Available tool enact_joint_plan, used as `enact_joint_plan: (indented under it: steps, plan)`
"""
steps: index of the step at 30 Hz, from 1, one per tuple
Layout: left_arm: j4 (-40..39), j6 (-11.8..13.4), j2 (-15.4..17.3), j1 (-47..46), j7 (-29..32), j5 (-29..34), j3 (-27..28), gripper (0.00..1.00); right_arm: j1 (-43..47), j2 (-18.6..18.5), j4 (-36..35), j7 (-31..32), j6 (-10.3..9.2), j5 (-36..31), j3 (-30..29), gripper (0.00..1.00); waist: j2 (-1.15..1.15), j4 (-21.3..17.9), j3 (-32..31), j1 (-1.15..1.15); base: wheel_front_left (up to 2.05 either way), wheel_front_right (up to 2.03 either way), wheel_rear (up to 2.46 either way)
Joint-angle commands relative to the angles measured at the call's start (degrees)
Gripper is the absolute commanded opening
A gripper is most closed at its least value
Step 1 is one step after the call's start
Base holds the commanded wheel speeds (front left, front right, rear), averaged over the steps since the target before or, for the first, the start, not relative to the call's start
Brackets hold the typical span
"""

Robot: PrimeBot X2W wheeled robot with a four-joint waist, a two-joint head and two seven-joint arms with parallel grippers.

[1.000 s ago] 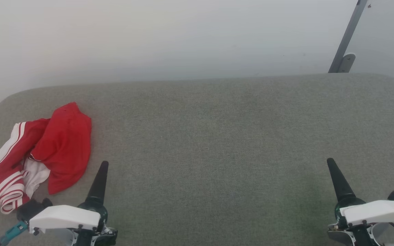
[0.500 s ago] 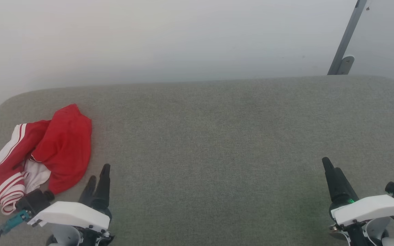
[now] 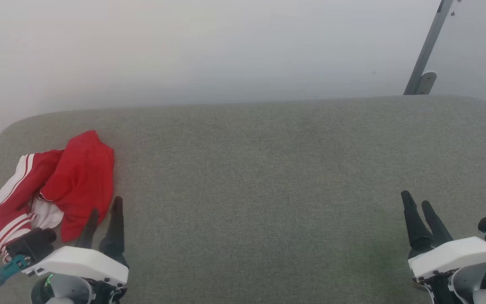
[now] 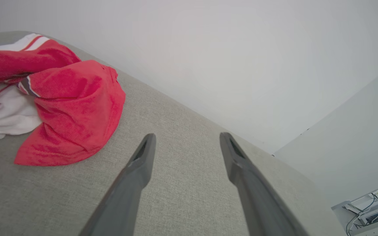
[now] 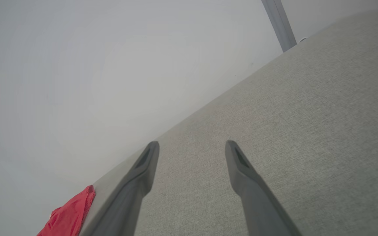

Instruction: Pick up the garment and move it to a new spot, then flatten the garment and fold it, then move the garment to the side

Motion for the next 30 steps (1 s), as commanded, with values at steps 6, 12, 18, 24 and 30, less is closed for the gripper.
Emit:
enact_joint_plan:
  steps: [6,12,18,24,30]
  plan:
    - [-1.12,-0.96,0.96,0.37,-1.56,5.30,1.53,1.00,-0.23,-0.65,-1.87,-0.92,0.03,-5.01,-0.47,1.00,0.00,0.02,-0.23,0.00,0.00,0.00,0.00]
    - [-0.85,-1.58,1.05,1.09,-2.34,8.51,2.45,1.00,0.14,-1.10,-2.32,-1.39,0.03,-8.16,-0.58,1.00,0.00,-0.03,-0.38,0.00,0.00,0.00,0.00]
    - [-0.81,-2.03,0.98,1.75,-3.22,12.07,3.68,1.00,0.85,-1.71,-2.59,-2.15,0.04,-11.74,-0.75,1.00,0.00,-0.10,-0.59,0.00,0.00,0.00,0.00]
    - [-0.83,-2.47,0.85,2.27,-4.02,15.63,4.71,1.00,1.17,-2.19,-2.53,-2.75,0.04,-14.94,-1.07,1.00,0.00,-0.19,-0.83,0.00,0.00,0.00,0.00]
    - [-1.00,-2.96,0.60,2.89,-5.02,19.64,5.70,1.00,1.41,-2.66,-2.79,-3.22,0.04,-18.66,-1.36,1.00,0.00,-0.20,-1.09,0.00,0.00,0.00,0.00]
